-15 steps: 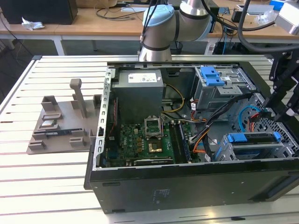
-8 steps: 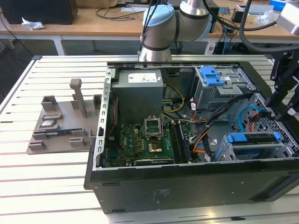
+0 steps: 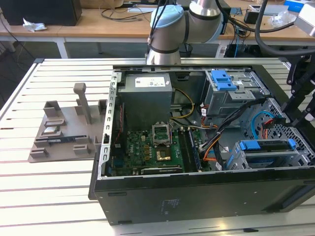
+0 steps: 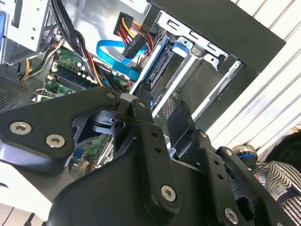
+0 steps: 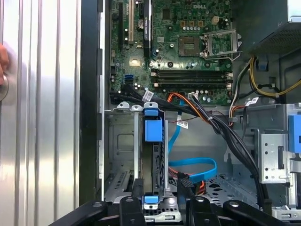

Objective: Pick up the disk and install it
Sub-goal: 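Insert the first disk wire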

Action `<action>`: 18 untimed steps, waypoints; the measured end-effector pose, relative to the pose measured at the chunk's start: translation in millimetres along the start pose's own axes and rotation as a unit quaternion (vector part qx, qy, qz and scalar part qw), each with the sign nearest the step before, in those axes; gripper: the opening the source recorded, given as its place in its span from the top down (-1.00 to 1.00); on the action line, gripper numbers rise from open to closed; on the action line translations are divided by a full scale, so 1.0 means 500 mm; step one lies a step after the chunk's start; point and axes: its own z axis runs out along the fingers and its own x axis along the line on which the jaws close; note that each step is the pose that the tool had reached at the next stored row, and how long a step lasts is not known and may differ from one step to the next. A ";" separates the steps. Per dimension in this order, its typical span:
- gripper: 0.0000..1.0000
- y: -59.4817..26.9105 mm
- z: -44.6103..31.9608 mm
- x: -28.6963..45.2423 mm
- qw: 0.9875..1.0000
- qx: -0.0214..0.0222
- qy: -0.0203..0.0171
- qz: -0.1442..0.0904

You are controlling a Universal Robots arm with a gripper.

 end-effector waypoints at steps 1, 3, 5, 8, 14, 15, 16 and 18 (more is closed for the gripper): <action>0.16 -0.001 0.000 0.000 1.000 0.000 0.000 0.000; 0.16 -0.006 0.001 -0.002 1.000 0.000 0.000 0.000; 0.16 -0.009 0.001 -0.002 1.000 0.000 0.000 0.000; 0.16 -0.017 0.002 -0.004 1.000 0.000 0.000 0.000; 0.16 -0.024 0.002 -0.006 1.000 0.000 0.000 0.000; 0.16 -0.025 0.003 -0.006 1.000 0.000 0.000 0.000; 0.16 -0.026 0.003 -0.006 1.000 0.000 0.000 0.000; 0.16 -0.029 0.003 -0.006 1.000 0.000 0.000 0.000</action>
